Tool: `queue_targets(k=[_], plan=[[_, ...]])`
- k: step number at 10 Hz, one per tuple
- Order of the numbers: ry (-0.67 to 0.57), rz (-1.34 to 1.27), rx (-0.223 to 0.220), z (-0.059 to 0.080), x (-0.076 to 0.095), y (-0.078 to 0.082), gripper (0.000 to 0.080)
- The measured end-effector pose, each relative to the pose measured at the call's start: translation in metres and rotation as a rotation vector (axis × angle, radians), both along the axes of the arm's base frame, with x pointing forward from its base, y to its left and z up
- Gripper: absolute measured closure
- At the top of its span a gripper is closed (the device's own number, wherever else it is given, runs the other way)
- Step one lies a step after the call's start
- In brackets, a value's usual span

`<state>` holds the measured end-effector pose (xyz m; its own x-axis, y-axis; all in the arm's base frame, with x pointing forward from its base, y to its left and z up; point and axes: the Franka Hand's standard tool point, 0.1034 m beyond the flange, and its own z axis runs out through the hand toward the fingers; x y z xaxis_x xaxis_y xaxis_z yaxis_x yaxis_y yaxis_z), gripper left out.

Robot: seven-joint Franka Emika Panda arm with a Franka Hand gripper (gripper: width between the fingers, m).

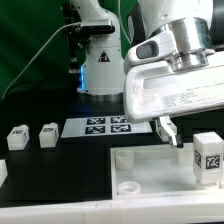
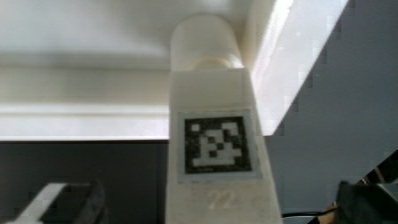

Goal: Assemble one leg

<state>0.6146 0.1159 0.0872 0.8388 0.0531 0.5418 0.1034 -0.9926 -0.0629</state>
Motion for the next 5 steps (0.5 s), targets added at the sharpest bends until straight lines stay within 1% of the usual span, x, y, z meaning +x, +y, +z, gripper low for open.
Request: queue_targets(k=[1,2,3,4,5], plan=[[0.005,0.001,0.0,0.0,0.0,0.0,0.015],[0.052,0.005,-0.001,-0.002,-0.002,0.001,0.015],[0.081,0.009,-0.001,0.007,-0.002,0.002,0.015],[0.177,0.015,-0.004,0.012,-0.007,-0.001,0.015],[0.308,0.024,-0.005,0.019,-0.009,-0.001,0.015]])
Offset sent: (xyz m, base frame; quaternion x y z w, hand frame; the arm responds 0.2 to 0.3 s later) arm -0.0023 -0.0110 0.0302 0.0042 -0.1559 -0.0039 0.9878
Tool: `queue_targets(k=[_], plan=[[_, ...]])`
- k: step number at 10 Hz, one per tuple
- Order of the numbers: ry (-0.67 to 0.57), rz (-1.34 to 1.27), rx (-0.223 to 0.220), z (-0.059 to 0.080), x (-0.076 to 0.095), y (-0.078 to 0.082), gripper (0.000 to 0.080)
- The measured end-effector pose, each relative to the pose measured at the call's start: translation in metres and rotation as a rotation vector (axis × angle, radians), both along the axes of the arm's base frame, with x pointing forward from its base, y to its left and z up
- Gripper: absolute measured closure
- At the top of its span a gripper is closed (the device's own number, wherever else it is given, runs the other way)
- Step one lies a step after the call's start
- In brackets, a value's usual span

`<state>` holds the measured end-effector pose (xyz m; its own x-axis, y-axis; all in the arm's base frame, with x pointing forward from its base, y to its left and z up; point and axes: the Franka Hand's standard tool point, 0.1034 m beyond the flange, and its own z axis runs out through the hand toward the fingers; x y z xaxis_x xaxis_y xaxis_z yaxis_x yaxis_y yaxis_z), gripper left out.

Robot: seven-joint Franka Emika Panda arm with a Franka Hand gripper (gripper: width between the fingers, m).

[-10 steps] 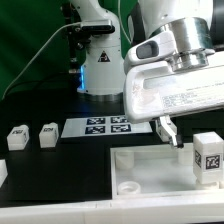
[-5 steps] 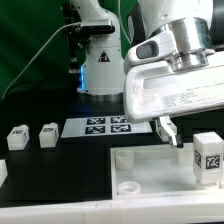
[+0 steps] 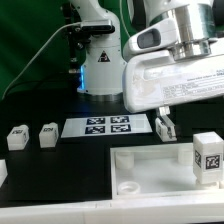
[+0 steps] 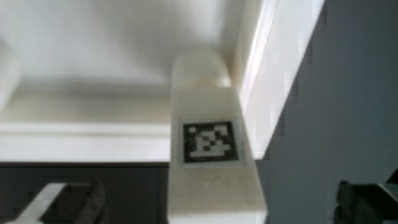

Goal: Assemble one leg

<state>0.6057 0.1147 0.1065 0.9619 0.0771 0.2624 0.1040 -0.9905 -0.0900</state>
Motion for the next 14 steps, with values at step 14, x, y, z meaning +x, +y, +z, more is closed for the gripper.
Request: queue_targets(k=[14], plan=[[0.338,0.023,-0.006,-0.015,0.025,-0.007,0.015]])
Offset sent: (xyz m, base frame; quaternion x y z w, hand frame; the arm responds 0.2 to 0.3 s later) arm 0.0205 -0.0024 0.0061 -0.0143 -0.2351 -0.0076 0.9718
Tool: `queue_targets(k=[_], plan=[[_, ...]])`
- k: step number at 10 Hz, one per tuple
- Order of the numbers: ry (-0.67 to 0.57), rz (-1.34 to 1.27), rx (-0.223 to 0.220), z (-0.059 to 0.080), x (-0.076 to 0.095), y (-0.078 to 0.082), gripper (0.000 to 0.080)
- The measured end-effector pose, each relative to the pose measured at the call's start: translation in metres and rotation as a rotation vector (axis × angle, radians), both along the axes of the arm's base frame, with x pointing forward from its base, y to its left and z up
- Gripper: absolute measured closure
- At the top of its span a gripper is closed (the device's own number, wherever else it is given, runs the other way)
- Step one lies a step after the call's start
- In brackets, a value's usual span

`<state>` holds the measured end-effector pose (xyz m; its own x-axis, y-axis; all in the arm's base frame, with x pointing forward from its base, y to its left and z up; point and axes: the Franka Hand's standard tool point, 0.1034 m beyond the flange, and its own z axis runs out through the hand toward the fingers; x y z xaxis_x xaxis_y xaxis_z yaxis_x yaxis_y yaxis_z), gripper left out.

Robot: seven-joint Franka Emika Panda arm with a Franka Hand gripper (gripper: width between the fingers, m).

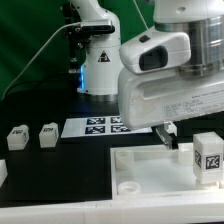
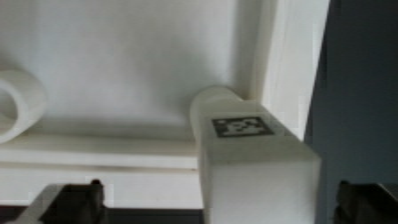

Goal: Assemble one leg

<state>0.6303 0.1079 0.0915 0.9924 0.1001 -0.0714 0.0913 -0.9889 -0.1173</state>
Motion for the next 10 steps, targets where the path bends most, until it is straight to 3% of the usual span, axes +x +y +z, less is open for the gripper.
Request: queue_targets(k=[4,6,7,8,9,10], plan=[[0.009,0.0,-0.002,-0.0059,-0.0033,0.0077,0.015],[0.009,-0.001,-0.002,-0.0059,-0.0032,0.0072,0.0193],[0.009,-0.001,-0.002,-0.0059,-0.0032,0.0072,0.037],[0.009,-0.001,-0.002,-0.0059,-0.0031,0.007,0.037],[0.009,-0.001,-0.002,-0.0059,-0.0031,0.0066,0.0507],[0.009,-0.007,-0.002,-0.0059,-0.0031,0.0067,0.0506]])
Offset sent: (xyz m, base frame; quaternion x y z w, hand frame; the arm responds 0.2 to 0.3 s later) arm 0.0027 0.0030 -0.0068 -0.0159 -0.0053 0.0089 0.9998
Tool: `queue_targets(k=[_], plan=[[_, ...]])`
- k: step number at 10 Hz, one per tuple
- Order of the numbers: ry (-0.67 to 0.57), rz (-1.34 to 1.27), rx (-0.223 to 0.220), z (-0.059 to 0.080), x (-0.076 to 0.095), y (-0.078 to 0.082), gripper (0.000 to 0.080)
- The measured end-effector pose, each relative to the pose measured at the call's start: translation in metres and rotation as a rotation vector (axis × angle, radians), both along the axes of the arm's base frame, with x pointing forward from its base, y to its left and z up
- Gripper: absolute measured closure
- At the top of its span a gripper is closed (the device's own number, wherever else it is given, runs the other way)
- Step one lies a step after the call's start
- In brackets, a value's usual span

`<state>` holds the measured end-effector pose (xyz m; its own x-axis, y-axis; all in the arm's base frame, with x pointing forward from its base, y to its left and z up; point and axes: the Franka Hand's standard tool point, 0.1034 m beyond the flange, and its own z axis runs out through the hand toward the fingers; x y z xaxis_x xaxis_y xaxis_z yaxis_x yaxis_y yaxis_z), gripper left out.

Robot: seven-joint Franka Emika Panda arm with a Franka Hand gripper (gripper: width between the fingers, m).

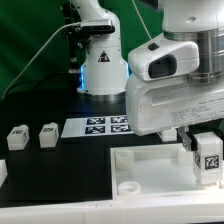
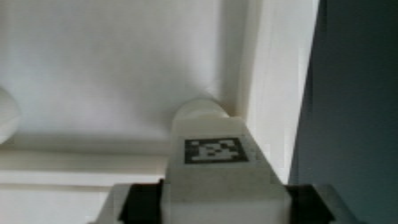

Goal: Assemble one leg

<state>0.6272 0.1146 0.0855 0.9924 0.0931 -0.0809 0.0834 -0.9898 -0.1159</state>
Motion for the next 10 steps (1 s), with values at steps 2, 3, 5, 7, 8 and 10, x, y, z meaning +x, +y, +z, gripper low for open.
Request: queue_targets(k=[2,3,5,7,8,10], plan=[[-0.003,-0.065,-0.003,-0.001,0.002,0.0,0.0506],[-0.026,-0.184,-0.01,-0.001,0.007,-0.001,0.0506],[-0.015,-0.444,-0.003,-0.002,0.01,-0.003,0.0506],[-0.004,-0.742,0.052,-0.001,0.005,-0.007,0.0505],[0.006,-0.81,0.048,0.0,0.005,-0.006,0.0504],[0.04,-0.997,0.036,-0.001,0.004,-0.005,0.0504]])
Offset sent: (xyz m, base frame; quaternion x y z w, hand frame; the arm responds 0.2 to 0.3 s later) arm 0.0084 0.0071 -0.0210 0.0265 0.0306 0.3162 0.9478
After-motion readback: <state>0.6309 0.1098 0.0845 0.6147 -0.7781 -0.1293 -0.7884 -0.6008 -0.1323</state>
